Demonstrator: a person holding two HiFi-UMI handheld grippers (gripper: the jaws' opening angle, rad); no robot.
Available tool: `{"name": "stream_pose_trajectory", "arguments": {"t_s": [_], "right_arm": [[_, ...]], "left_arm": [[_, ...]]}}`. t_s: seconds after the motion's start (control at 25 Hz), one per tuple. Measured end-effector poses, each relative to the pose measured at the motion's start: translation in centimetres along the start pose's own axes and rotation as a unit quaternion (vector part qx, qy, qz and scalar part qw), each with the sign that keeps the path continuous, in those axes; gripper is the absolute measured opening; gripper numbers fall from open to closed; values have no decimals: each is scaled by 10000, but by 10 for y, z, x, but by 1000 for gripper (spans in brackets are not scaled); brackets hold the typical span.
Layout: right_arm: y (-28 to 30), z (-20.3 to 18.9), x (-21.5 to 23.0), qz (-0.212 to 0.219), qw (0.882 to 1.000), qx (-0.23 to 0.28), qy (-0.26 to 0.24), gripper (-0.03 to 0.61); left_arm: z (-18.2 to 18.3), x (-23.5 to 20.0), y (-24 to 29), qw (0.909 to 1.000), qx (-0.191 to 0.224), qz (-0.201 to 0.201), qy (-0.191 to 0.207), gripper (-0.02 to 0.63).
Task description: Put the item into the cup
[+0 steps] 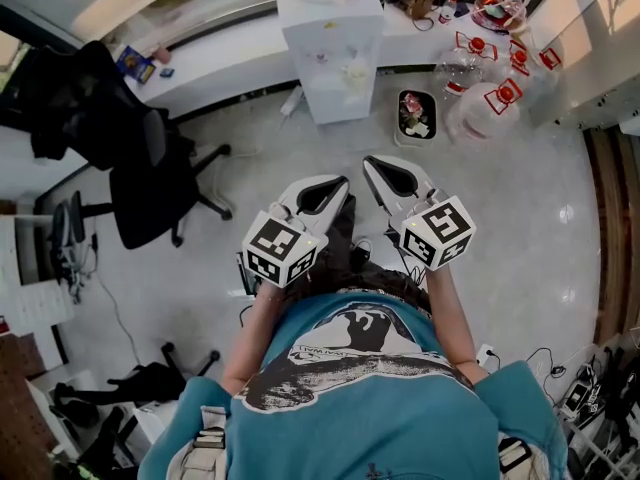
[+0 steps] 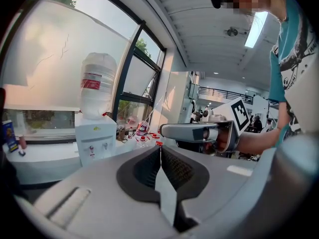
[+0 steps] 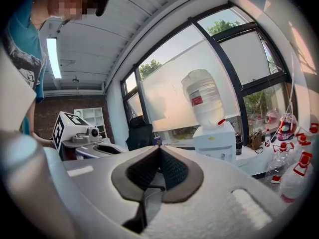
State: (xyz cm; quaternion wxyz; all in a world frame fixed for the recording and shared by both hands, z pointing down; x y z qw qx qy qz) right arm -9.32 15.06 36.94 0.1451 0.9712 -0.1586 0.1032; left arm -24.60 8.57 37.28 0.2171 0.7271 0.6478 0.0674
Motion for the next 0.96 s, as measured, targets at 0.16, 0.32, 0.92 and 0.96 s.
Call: {"name": "stream_pose_trajectory", "arguments": {"t_s": [0.16, 0.32, 0.92, 0.96], "right_arm": [[-2, -1, -9, -15, 9999, -49, -111, 1], [-4, -3, -14, 19, 9998, -77, -186, 0], [-5, -8, -26, 169, 9990, -207, -355, 0], [-4, -8, -27, 175, 9989, -219, -382, 0]], "left_arm": [[-5, 5, -7, 10000, -4, 24, 6, 12], [-9, 11, -10, 10000, 6, 44, -16, 12], [-20, 23, -15, 9999, -58, 77, -41, 12], [-21, 23, -16, 9999, -59, 86, -42, 12]]}}
Point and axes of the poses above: the fingertips, and each gripper's own axes: y forward along the fingers, x to its right, z out of its top, the point moved 9 cm from there along -y, backward along the fingers, and after that the axes turned 7 degrees about -x, right-handed, at the moved point
